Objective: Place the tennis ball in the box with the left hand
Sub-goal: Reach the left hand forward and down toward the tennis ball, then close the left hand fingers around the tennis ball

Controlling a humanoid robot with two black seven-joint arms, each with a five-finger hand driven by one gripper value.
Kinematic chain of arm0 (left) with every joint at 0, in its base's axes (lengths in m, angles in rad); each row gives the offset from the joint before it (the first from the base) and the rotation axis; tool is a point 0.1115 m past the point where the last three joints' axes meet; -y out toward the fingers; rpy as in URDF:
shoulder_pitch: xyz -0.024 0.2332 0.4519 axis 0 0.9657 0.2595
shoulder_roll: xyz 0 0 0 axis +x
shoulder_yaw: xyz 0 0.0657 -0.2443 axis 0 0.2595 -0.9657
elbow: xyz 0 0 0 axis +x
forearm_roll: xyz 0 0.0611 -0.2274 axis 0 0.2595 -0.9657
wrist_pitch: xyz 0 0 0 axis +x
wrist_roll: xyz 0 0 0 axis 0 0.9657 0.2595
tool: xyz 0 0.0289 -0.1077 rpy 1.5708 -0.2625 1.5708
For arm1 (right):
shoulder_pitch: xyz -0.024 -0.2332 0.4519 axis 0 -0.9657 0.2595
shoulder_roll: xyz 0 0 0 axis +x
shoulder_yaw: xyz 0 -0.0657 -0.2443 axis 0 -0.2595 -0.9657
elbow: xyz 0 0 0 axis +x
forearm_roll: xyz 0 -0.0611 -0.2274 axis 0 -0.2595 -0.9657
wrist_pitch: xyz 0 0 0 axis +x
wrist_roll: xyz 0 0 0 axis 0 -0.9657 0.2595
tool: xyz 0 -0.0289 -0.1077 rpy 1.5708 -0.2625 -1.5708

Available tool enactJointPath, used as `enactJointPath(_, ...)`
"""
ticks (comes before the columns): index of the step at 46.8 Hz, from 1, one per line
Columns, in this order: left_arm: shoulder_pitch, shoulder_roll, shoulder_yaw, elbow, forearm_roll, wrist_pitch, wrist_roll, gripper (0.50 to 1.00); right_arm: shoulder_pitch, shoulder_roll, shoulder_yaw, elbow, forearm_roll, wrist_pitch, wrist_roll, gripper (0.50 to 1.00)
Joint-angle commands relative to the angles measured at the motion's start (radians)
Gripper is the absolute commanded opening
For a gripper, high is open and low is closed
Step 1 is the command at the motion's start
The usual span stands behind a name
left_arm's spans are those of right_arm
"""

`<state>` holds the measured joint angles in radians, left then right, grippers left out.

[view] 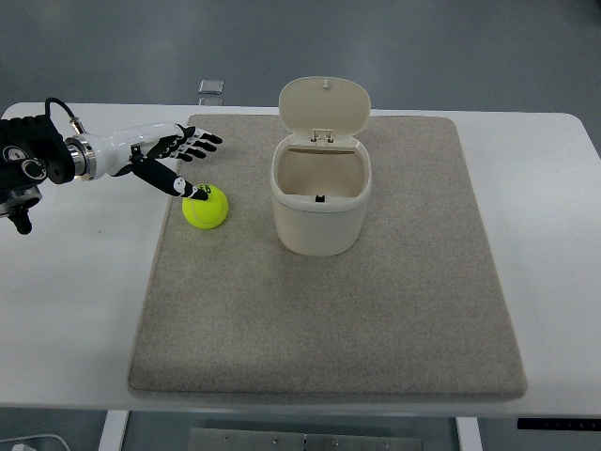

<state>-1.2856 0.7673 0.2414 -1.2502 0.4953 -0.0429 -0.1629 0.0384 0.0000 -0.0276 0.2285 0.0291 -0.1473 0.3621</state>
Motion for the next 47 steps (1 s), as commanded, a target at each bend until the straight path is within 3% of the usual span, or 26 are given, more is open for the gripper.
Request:
enactJointPath(1, 0.0, 0.001, 0.004, -0.009, 0.0, 0.001, 0.0, 0.921, 0.0, 0.0, 0.0, 0.0, 0.0, 0.0, 0.0, 0.938)
enactJointPath(47, -0.001, -0.003, 0.049, -0.018, 0.206, 0.034, 0.002, 0.924, 0.0, 0.0, 0.0, 0.0, 0.0, 0.0, 0.0, 0.938)
